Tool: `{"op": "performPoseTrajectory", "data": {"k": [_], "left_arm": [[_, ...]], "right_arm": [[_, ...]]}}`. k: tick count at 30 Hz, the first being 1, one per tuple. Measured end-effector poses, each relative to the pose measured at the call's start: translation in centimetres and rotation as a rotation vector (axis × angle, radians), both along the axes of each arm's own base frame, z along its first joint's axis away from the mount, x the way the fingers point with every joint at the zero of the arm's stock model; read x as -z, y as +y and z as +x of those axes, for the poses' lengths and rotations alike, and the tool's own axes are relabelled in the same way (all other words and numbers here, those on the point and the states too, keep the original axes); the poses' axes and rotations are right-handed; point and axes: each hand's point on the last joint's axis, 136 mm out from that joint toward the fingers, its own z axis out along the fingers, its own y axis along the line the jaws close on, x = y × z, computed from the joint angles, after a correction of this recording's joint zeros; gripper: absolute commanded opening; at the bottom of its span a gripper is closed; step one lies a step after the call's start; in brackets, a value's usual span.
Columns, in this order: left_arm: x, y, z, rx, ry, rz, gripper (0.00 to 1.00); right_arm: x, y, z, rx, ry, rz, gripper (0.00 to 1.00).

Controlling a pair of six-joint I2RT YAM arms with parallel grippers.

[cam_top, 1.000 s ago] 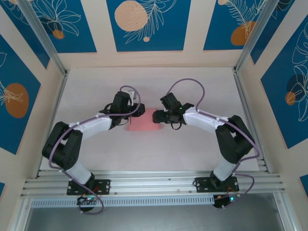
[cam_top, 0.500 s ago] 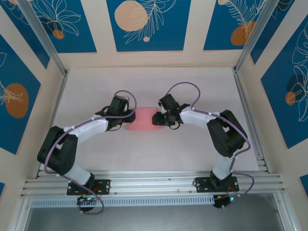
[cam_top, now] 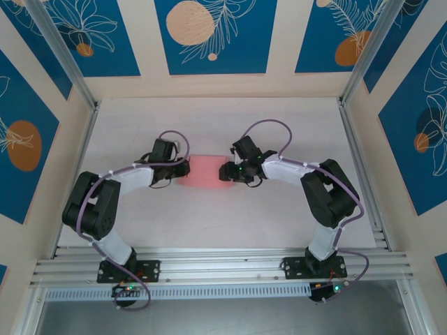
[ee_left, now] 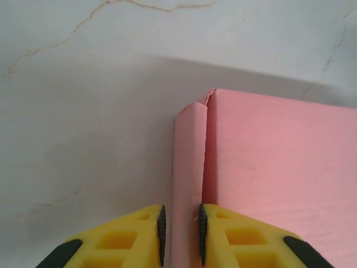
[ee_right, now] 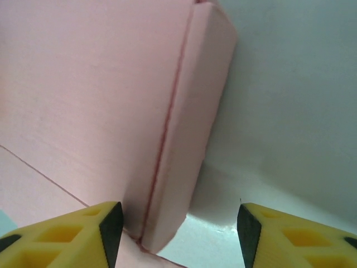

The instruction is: Fold the paper box

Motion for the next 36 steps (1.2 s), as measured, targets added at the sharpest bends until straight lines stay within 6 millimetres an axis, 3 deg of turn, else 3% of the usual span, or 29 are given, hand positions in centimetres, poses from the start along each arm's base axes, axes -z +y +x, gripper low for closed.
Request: {"op": "performPoseTrajectory", "data": {"k": [5, 12, 17, 22, 27, 32, 36], "left_arm": [[0.1, -0.1, 0.2, 0.001, -0.002, -0.049, 0.2], [0.1, -0.4, 0.7, 0.002, -0.004, -0.096, 0.15], [0.3, 0.1, 1.4, -0.018, -0.001, -0.127, 0.15], [0.4, 0.0, 1.5, -0.012, -0.001, -0.146, 0.15], [0.4, -0.1, 1.6, -0.009, -0.003, -0.15, 0.15], [0.3, 0.0, 1.7, -0.013, -0.005, -0.15, 0.15], [0.5, 0.3, 1.6, -0.018, -0.002, -0.149, 0.2]], "right_arm": [[-1.0, 0.0, 0.8, 0.048, 0.035, 0.092, 0.75], [-1.9, 0.6, 1.8, 0.084, 0.055, 0.22, 0.77], [-1.4, 0.8, 2.1, 0.093, 0.085, 0.287, 0.77], [0.4, 1.3, 2.3, 0.086, 0.128, 0.316, 0.76], [0.5, 2.5, 3.2, 0.062, 0.136, 0.392, 0.66], [0.2, 3.5, 4.0, 0.041, 0.145, 0.458, 0.48], [-0.6, 3.7, 4.5, 0.04, 0.14, 0.503, 0.45]]}}
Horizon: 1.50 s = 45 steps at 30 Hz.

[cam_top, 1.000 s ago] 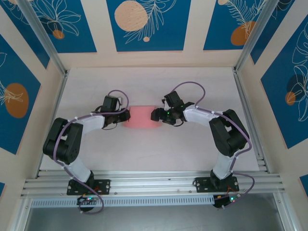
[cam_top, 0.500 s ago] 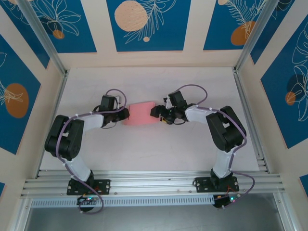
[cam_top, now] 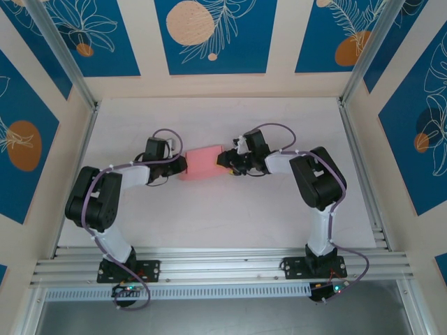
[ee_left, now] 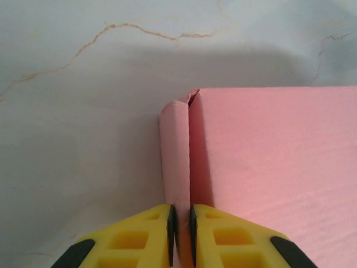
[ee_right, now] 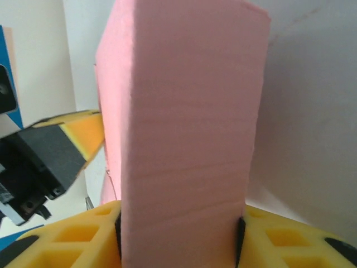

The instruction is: Fold the paper box

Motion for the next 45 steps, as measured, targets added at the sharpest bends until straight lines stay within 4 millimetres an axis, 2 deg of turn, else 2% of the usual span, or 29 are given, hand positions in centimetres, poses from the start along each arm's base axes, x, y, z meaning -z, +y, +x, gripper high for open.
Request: {"op": "performPoseTrajectory", "data": {"k": [5, 8, 11, 13, 14, 15, 16, 19, 21, 24, 27, 30, 34, 37, 42, 45], "left_arm": [[0.1, 0.7, -0.7, -0.005, -0.004, 0.015, 0.43], [-0.9, 0.9, -1.6, 0.022, -0.038, 0.033, 0.58], [-4.4, 0.9, -2.0, 0.068, -0.161, 0.047, 0.7], [-7.7, 0.6, -2.4, 0.129, -0.301, 0.064, 0.84], [-9.2, 0.3, -2.8, 0.165, -0.376, 0.081, 0.89], [-10.9, -0.1, -3.6, 0.212, -0.466, 0.105, 0.98], [-12.3, -0.8, -4.6, 0.269, -0.556, 0.132, 1.0], [-15.4, -4.2, -8.9, 0.493, -0.82, 0.204, 1.0], [-16.0, -6.1, -11.6, 0.628, -0.948, 0.25, 1.0], [-15.8, -8.7, -14.9, 0.818, -1.092, 0.358, 1.0], [-14.2, -10.4, -16.2, 0.952, -1.142, 0.512, 1.0], [-11.8, -11.4, -15.8, 1.035, -1.141, 0.698, 1.0], [-9.2, -11.0, -13.4, 1.074, -1.075, 0.928, 1.0], [-9.3, -10.6, -12.1, 1.066, -1.062, 1.026, 0.98], [-10.2, -10.7, -10.8, 1.037, -1.061, 1.09, 0.79], [-9.7, -10.4, -11.0, 1.057, -1.039, 1.1, 0.69]], "right_arm": [[-0.2, -0.1, -0.3, 0.005, 0.046, 0.022, 0.43], [-0.5, -0.5, -0.8, 0.012, 0.094, 0.021, 0.43], [-1.5, -1.0, -1.7, 0.018, 0.141, 0.014, 0.43], [-2.8, -1.6, -2.3, 0.02, 0.171, 0.022, 0.43], [-3.5, -1.9, -2.5, 0.02, 0.184, 0.029, 0.43], [-4.2, -2.2, -2.7, 0.019, 0.196, 0.036, 0.43], [-4.9, -2.5, -2.9, 0.018, 0.214, 0.044, 0.43], [-6.7, -3.1, -3.5, 0.006, 0.259, 0.056, 0.44], [-7.5, -3.3, -3.6, -0.003, 0.284, 0.054, 0.43], [-8.7, -3.4, -4.3, -0.028, 0.324, 0.054, 0.44], [-9.2, -3.4, -5.3, -0.05, 0.373, 0.062, 0.43], [-9.0, -3.6, -6.4, -0.06, 0.435, 0.057, 0.44], [-8.8, -3.9, -7.4, -0.069, 0.485, 0.047, 0.44], [-8.6, -4.0, -7.8, -0.07, 0.502, 0.038, 0.44], [-8.2, -4.2, -8.2, -0.069, 0.524, 0.035, 0.46], [-7.9, -4.3, -8.7, -0.073, 0.545, 0.037, 0.49]]}}
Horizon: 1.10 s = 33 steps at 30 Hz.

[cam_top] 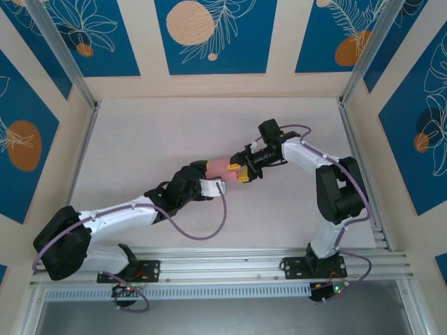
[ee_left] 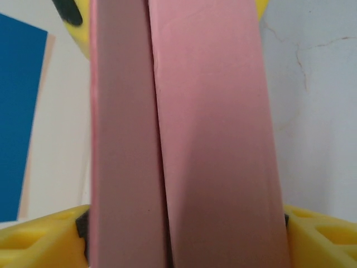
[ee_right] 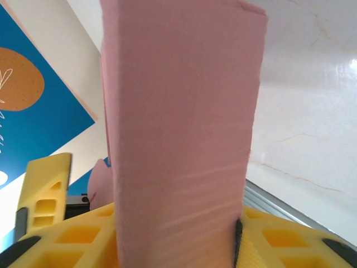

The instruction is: Fold the paper box

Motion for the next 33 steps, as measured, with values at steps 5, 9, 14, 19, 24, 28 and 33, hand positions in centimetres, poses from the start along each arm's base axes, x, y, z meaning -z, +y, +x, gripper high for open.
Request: {"op": "performPoseTrajectory", "data": {"k": [5, 9, 14, 19, 24, 28, 33], "left_arm": [[0.5, 0.2, -0.3, 0.004, 0.028, 0.027, 0.55], [0.3, 0.1, -0.6, 0.014, 0.057, 0.04, 0.53], [-0.4, -0.4, -0.9, 0.019, 0.133, 0.045, 0.52], [-0.4, -0.7, -1.1, 0.005, 0.254, 0.044, 0.51], [1.9, 0.0, -1.7, -0.03, 0.385, 0.091, 0.51], [3.5, 0.9, -2.1, -0.063, 0.488, 0.114, 0.52], [3.8, 1.5, -1.5, -0.098, 0.56, 0.079, 0.52]], "right_arm": [[0.3, -0.1, -0.5, -0.013, 0.01, 0.0, 0.59], [0.5, -0.3, -0.8, -0.025, 0.006, -0.007, 0.68], [0.5, -0.9, -0.9, -0.023, -0.02, -0.025, 0.75], [0.0, -2.8, -0.6, 0.02, -0.061, -0.049, 0.77], [-1.1, -5.5, 0.6, 0.092, -0.139, -0.086, 0.77], [-2.4, -7.6, 1.3, 0.149, -0.236, -0.14, 0.69], [-1.9, -9.3, 0.9, 0.182, -0.322, -0.24, 0.45]]}}
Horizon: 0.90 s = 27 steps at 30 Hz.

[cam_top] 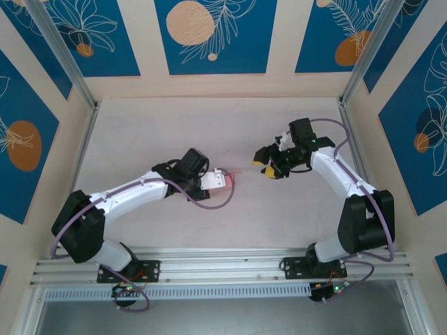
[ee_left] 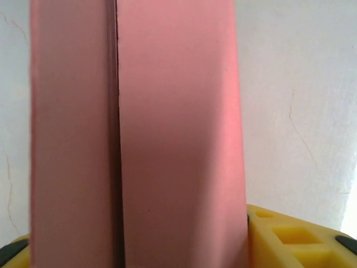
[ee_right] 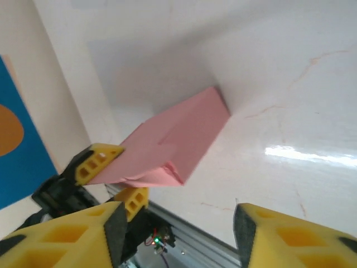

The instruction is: Fold the paper box

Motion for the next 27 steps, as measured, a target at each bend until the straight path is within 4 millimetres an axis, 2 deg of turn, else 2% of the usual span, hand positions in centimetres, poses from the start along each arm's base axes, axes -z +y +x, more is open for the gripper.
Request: {"op": "performPoseTrajectory", "data": {"k": [3, 6, 11, 17, 22, 27], "left_arm": [[-0.2, 0.1, 0.4, -0.019, 0.025, -0.027, 0.52], [-0.3, 0.3, 0.8, -0.04, 0.044, -0.048, 0.52], [-0.1, 0.4, 1.2, -0.051, 0.071, -0.061, 0.52], [0.8, 0.5, 2.0, -0.067, 0.105, -0.06, 0.52], [0.7, 0.3, 2.9, -0.075, 0.119, -0.071, 0.53], [0.9, 0.6, 3.6, -0.093, 0.126, -0.068, 0.52]], "right_arm": [[2.2, -0.4, -0.8, 0.003, 0.017, -0.064, 0.42], [4.1, 0.2, -1.8, -0.025, 0.036, -0.125, 0.42], [5.3, 1.8, -1.7, -0.077, -0.005, -0.195, 0.42], [6.5, 3.6, 0.6, -0.121, -0.062, -0.284, 0.43], [7.1, 5.9, 2.4, -0.153, -0.104, -0.29, 0.43], [6.8, 7.4, 3.4, -0.173, -0.143, -0.301, 0.43]]}}
